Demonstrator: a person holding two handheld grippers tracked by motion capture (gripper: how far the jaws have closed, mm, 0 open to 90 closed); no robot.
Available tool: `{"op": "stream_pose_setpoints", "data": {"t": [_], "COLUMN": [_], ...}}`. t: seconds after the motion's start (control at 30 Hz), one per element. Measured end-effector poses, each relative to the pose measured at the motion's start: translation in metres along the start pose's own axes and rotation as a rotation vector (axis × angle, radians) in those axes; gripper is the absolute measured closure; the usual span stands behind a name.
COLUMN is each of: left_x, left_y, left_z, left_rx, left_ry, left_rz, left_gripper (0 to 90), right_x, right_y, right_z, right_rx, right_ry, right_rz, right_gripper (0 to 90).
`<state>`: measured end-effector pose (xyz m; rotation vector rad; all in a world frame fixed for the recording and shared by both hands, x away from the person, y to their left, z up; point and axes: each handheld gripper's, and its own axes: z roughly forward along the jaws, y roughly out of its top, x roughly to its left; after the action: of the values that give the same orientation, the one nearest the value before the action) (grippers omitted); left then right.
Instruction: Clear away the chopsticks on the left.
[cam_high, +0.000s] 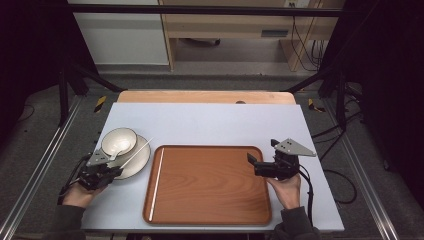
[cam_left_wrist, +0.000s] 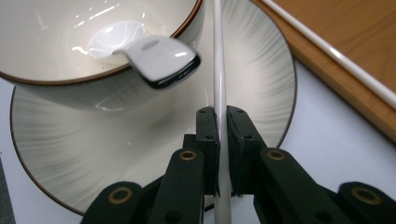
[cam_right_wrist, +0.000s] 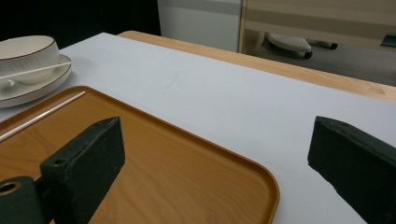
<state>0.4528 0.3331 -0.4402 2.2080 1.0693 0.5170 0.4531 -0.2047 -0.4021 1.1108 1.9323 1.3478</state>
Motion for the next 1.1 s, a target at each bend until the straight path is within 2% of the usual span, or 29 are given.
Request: {"op": "stream_pose_setpoints", "data": {"t": [0.1, 0.17, 0.33, 0.53, 0.67, 0.83, 1.1], "left_x": [-0.004, -0.007, -0.017, -0.033, -0.045, -0.059, -0.079], "left_y": [0.003, 0.004, 0.009, 0.018, 0.025, 0.032, 0.04], "left_z": [-0.004, -0.005, -0.009, -0.012, -0.014, -0.017, -0.018], "left_rx": [-0.014, -0.033, -0.053, -0.077, -0.12, -0.177, -0.215], "left_ry": [-0.002, -0.003, 0.001, 0.035, 0.057, 0.071, 0.103], "left_rz": [-0.007, -0.028, -0.035, -0.045, -0.069, -0.06, -0.087], "left_gripper": [83.6, 83.5, 83.6, 83.6, 83.6, 83.5, 83.6], "right_x": [0.0, -0.001, -0.003, -0.003, -0.004, -0.006, -0.007], "right_y": [0.0, 0.0, 0.0, 0.0, -0.001, -0.002, -0.003], "right_z": [-0.001, -0.001, -0.003, -0.003, -0.003, -0.004, -0.005], "right_rx": [-0.003, -0.004, -0.003, -0.001, 0.0, -0.001, -0.003], "right_ry": [0.001, -0.003, -0.005, -0.007, -0.007, -0.011, -0.015], "right_rz": [0.004, 0.001, 0.003, 0.005, 0.01, 0.011, 0.015], "right_gripper": [4.2, 4.2, 4.2, 4.2, 4.2, 4.2, 4.2]}}
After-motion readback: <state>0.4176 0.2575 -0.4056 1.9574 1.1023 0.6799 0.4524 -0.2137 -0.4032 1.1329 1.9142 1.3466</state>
